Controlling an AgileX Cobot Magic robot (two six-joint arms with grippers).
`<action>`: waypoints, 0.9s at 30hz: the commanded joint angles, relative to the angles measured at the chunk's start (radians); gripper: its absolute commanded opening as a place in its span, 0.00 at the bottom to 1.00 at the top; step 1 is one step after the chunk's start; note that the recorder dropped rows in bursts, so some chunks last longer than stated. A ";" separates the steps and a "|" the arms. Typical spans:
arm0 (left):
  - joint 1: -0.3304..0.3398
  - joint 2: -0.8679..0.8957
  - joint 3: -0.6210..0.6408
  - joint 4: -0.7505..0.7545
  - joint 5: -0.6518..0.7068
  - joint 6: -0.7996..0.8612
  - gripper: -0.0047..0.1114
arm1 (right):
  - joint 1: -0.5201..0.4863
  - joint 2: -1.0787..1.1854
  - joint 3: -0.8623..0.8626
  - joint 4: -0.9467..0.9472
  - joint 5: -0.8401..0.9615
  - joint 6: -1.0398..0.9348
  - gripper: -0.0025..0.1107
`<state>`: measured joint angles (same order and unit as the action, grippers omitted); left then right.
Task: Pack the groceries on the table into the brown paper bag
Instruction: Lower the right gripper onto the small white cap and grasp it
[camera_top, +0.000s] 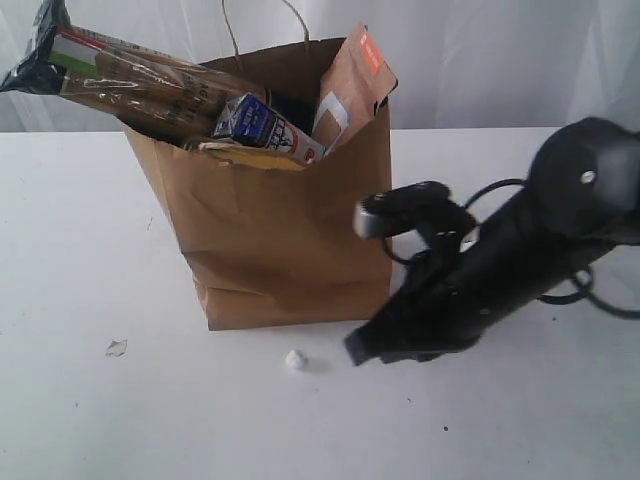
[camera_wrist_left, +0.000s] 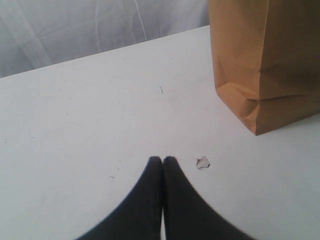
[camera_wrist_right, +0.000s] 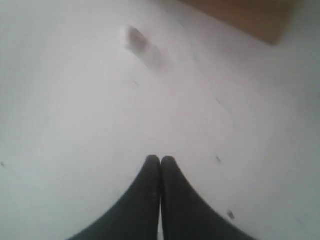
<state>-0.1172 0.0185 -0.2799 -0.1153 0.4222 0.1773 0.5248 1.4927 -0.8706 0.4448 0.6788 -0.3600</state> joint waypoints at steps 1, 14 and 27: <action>-0.009 -0.007 0.006 -0.010 -0.003 0.004 0.04 | 0.184 0.018 -0.014 0.018 -0.369 0.023 0.02; -0.009 -0.007 0.006 -0.010 -0.003 0.004 0.04 | 0.280 0.304 -0.179 0.054 -0.342 0.057 0.32; -0.009 -0.007 0.006 -0.010 -0.003 0.004 0.04 | 0.280 0.370 -0.199 -0.298 -0.337 0.297 0.32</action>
<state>-0.1172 0.0185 -0.2799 -0.1153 0.4222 0.1773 0.8074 1.8613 -1.0641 0.2698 0.3435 -0.1461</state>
